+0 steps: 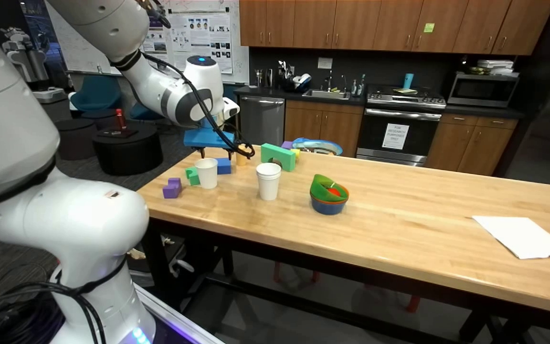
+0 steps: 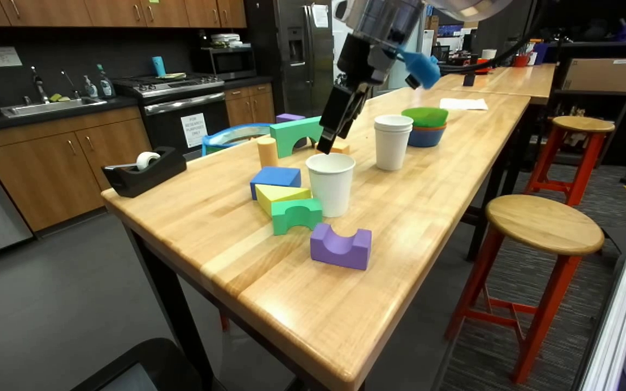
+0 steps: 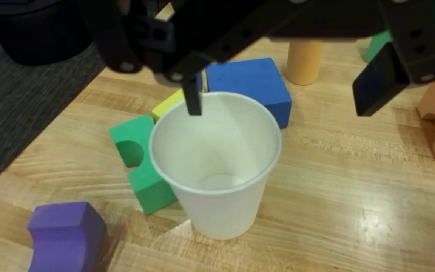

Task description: Put the middle cup and the first left cup in the right cup, respectively

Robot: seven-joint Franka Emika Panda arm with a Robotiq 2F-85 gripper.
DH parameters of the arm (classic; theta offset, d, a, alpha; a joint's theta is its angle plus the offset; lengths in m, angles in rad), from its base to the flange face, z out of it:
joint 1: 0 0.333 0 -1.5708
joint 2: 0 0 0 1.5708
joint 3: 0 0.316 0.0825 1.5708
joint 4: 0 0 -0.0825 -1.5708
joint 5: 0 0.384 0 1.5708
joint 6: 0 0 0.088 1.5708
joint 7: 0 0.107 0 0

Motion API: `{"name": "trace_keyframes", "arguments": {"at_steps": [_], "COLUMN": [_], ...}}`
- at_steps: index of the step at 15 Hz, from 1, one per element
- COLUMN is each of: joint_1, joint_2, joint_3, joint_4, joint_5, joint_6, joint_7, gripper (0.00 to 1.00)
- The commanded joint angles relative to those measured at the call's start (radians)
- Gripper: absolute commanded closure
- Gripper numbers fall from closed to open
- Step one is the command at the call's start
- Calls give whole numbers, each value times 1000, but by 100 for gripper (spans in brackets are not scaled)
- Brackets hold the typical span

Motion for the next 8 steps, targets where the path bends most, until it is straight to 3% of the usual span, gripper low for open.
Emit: {"name": "trace_keyframes", "arguments": {"at_steps": [1,8], "joint_1": [-16,-52], "joint_2": [12,40], "joint_3": [-6,12], "joint_4": [13,14], "joint_5": [44,18], "joint_6": [-7,-5], "joint_7": [-15,17], "gripper": [0,0]}}
